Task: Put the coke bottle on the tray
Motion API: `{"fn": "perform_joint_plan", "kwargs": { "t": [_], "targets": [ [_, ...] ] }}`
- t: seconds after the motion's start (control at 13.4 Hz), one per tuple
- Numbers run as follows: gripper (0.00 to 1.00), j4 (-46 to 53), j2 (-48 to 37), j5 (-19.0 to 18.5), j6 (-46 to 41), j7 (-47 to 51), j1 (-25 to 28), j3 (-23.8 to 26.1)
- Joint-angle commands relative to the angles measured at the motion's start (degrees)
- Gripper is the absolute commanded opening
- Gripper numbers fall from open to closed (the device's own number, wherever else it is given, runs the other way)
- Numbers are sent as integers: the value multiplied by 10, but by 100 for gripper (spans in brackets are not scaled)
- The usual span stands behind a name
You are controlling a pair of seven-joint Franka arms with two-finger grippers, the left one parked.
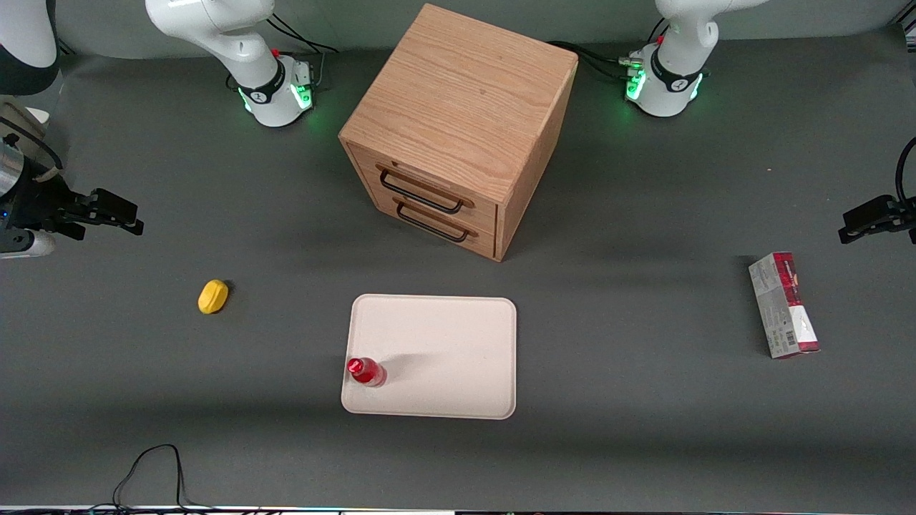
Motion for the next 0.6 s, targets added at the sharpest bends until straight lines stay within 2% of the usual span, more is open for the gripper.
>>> {"fn": "perform_joint_plan", "kwargs": {
  "t": [0.0,0.15,0.37,0.45,0.52],
  "targets": [
    [100,35,21,6,-11,-12,-2,0],
    [100,32,21,10,-12,-11,-19,16],
    [100,33,19,12,-13,-3,-116,128],
    [100,32,18,12,-14,-2,-134,149],
    [100,32,18,12,-17,-2,-134,149]
  ]
}}
